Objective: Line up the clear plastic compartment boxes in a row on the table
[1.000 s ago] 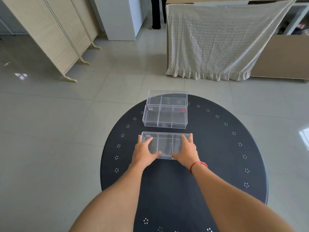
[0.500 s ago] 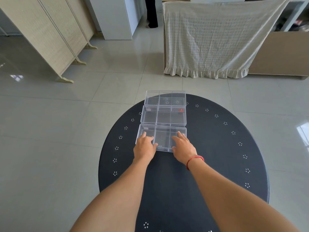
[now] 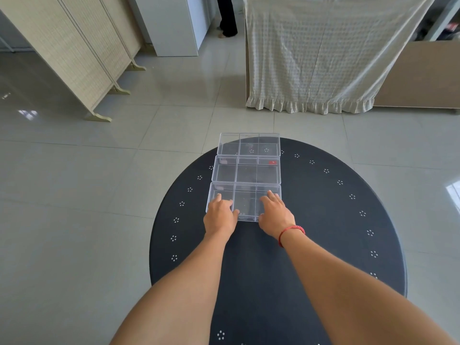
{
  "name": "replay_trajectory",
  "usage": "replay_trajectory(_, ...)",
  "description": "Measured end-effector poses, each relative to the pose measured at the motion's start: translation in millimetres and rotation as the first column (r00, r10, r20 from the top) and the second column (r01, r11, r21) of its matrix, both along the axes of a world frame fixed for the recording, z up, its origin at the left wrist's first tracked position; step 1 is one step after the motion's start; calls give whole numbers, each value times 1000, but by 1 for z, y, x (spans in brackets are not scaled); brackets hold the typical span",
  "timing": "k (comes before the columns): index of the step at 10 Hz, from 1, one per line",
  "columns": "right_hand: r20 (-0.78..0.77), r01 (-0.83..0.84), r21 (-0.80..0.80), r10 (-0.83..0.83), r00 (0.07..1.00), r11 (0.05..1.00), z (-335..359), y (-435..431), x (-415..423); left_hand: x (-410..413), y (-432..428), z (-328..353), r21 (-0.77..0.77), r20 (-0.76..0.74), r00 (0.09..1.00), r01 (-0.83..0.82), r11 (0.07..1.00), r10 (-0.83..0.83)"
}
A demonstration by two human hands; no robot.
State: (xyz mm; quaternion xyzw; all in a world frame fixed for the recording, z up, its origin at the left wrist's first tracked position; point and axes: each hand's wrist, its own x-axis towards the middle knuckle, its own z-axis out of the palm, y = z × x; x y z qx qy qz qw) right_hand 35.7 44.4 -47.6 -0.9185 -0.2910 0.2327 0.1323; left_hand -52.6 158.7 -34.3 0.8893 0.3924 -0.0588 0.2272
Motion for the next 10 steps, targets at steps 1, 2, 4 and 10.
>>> replay_trajectory(1,-4,15,-12,-15,1000,1000,-1,2,0,1,1,1,2,-9,1000,-1,1000,1)
replay_trajectory(2,1,18,-24,-18,1000,1000,-1,3,0,1,1,1,8,-21,1000,6,1000,-6)
replay_trajectory(4,12,19,-16,-19,1000,1000,-1,3,-2,1,0,-2,15,-24,1000,13,1000,-12)
replay_trajectory(10,-12,184,-3,-184,983,983,18,-121,45,69,-99,7,9,198,964,181,983,-180)
